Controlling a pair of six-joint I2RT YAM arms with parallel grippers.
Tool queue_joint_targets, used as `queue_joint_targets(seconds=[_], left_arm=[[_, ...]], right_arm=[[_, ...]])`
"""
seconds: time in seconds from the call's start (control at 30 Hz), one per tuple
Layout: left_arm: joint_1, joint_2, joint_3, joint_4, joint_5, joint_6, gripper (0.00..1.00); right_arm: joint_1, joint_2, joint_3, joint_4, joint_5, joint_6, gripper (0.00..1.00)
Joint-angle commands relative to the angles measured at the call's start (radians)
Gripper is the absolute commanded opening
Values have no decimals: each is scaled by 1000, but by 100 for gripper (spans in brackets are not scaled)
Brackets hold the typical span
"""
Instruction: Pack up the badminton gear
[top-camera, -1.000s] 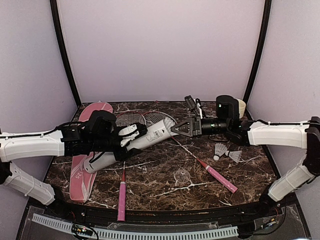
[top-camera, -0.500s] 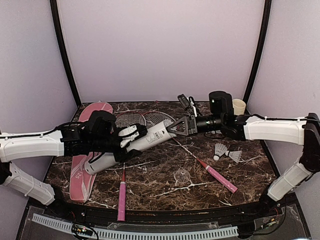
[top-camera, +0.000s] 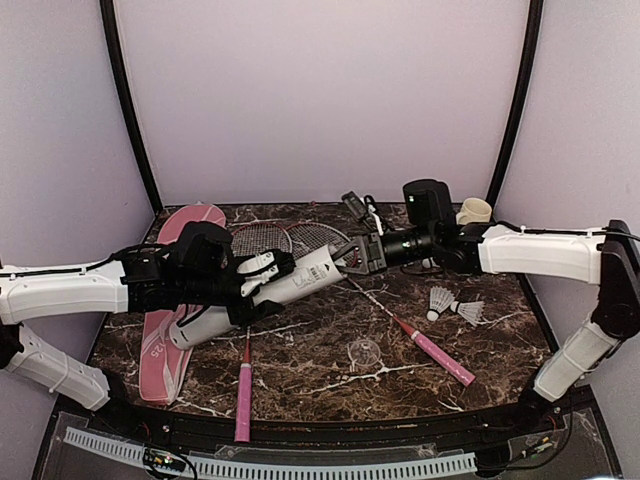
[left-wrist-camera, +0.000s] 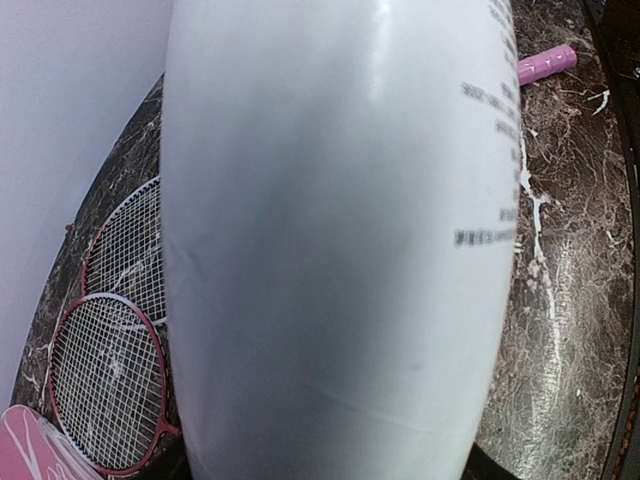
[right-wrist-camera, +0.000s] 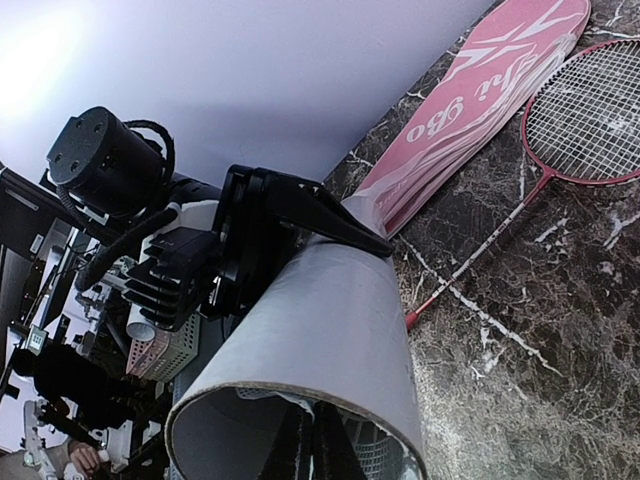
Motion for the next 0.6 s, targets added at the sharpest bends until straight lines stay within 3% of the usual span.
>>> queue_joint_targets(seconds=[0.0, 0.3, 0.4, 0.57], left_arm=[[-7, -32, -6, 26, 17, 20, 63], [-9, -33, -7, 28, -4, 21, 63], [-10, -35, -10, 32, -15, 23, 63], [-10, -32, -15, 37, -43, 27, 63]], right_arm=[[22, 17, 46, -38, -13, -44, 0], [24, -4, 47, -55, 44, -66, 1], [25, -22, 49, -67, 74, -76, 9], [23, -87, 68, -175, 241, -153, 31]])
